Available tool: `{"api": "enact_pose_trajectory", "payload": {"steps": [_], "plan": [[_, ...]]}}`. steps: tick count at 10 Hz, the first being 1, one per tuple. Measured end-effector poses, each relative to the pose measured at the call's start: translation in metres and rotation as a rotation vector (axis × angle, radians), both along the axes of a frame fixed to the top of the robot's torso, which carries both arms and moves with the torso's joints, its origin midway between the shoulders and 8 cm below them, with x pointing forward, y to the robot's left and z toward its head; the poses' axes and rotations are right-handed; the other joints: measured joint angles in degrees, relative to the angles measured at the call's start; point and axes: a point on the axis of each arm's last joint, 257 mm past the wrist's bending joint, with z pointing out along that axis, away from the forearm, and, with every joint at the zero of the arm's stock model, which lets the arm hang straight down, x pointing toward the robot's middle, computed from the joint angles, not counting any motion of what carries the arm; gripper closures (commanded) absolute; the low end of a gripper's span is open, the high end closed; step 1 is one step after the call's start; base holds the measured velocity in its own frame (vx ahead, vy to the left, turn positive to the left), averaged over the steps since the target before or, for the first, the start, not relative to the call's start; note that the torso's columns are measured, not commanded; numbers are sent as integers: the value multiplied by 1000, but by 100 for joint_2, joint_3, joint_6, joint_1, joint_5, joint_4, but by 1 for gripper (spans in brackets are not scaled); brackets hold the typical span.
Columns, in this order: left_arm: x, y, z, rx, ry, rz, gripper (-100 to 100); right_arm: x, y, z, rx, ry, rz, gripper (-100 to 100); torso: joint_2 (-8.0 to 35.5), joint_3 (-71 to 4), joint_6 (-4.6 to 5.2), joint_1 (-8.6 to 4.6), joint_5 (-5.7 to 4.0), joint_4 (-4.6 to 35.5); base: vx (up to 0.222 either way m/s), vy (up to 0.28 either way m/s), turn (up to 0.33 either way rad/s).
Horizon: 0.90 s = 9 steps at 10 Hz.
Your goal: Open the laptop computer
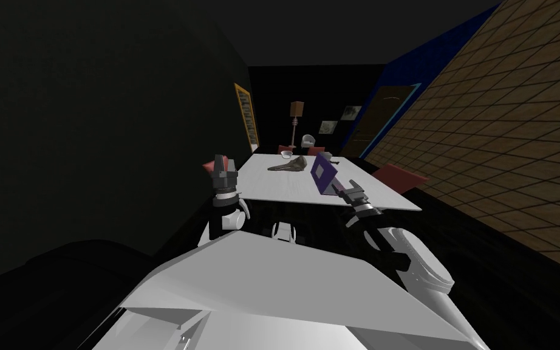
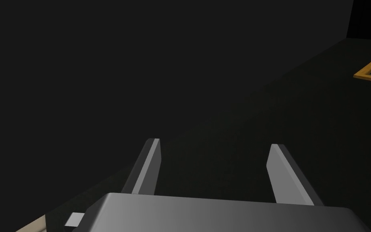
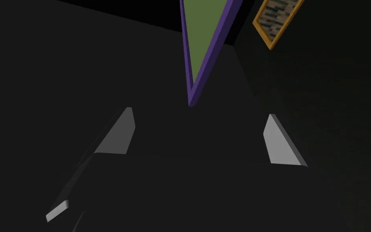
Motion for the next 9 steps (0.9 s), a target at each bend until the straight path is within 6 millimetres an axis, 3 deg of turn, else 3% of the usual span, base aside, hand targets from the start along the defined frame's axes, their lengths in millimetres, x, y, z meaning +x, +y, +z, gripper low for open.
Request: {"api": "enact_pose_trajectory", "payload": {"steps": [6, 9], "plan": [[0, 0, 0, 0, 0, 0, 0, 21, -67, -12, -357, 21, -124, -100, -12, -7, -1, 19, 5, -3, 26, 117, 10], [0, 0, 0, 0, 0, 0, 0, 29, -103, -5, -541, 23, -184, -100, 6, 4, 0, 12, 4, 2, 7, 151, 8]]}}
